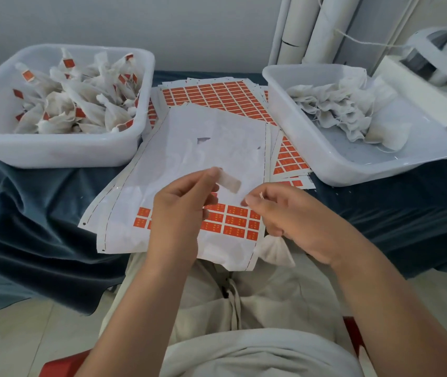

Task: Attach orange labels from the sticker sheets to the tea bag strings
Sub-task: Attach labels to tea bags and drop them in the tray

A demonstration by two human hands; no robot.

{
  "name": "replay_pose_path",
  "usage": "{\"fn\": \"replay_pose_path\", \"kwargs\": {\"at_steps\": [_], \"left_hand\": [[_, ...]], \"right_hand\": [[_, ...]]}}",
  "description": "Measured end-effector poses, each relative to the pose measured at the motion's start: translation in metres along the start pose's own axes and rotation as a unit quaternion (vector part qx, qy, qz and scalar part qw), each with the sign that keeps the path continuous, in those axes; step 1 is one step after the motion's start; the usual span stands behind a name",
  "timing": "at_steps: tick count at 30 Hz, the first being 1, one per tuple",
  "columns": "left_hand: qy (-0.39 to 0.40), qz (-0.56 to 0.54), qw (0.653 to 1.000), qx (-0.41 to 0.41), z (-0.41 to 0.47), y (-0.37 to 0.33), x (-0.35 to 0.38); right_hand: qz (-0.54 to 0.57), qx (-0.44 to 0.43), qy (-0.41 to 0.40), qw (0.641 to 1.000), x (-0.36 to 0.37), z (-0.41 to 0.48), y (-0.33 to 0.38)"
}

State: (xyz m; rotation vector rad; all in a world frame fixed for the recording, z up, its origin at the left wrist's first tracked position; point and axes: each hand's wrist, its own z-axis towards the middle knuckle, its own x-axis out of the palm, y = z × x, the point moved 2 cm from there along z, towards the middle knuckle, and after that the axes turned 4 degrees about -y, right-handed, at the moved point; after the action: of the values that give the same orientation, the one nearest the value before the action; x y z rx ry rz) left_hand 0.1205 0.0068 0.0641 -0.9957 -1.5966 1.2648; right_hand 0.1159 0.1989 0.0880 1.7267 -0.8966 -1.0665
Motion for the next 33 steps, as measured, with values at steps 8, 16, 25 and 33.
{"fn": "replay_pose_path", "kwargs": {"at_steps": [8,16,25,33], "left_hand": [[-0.034,-0.091,0.995,-0.018,-0.012,0.015,0.017],[0.022,-0.066,0.998,-0.007,-0.019,0.023,0.031],[0.12,-0.066,0.991,0.0,-0.029,0.022,0.042],[0.134,-0.107,0.985,0.002,-0.039,0.021,0.049]], "right_hand": [[-0.135,-0.171,-0.084,0.972,0.023,-0.011,0.01],[-0.182,-0.255,-0.166,0.935,0.016,-0.012,0.014],[-0.031,-0.18,-0.151,0.971,0.013,-0.001,0.002],[0.11,-0.106,-0.155,0.976,0.01,0.009,-0.008]]}}
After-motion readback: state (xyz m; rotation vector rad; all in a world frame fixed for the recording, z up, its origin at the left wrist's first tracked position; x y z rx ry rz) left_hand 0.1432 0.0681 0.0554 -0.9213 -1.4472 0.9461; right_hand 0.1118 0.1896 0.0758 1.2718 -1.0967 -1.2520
